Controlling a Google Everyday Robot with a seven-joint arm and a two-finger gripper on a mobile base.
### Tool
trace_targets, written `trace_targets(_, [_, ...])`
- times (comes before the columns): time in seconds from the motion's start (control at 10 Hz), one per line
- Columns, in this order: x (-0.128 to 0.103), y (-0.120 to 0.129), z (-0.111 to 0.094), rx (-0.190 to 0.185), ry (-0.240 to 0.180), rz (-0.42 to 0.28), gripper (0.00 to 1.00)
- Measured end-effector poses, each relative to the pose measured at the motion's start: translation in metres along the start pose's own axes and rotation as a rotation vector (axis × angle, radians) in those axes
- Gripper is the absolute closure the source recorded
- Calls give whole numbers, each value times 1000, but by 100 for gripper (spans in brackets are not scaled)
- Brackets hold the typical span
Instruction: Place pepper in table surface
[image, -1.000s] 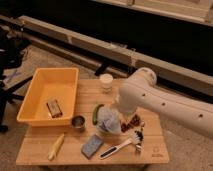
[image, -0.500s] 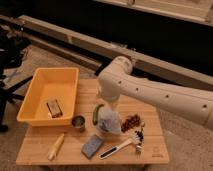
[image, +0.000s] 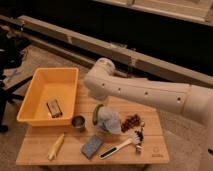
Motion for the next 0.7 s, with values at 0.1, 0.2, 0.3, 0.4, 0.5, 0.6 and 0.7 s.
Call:
trace_targets(0.1, [-4,-9,7,-8,1,-21,35])
trace_targets(0.2, [-9,-20,16,-19,-1,-46,35])
trace_targets(0.3, [-11,-21,24,-37,-2,-60,35])
trace_targets(0.4, [-14,-24,32,-46,-7,-71,35])
trace_targets(0.5, [-18,-27,43,-57,-16,-81,35])
trace_targets(0.6, [-20,-28,58,-76,-30,-83,35])
trace_targets(0.7, [-20,-25,68,-90,-42,-76,35])
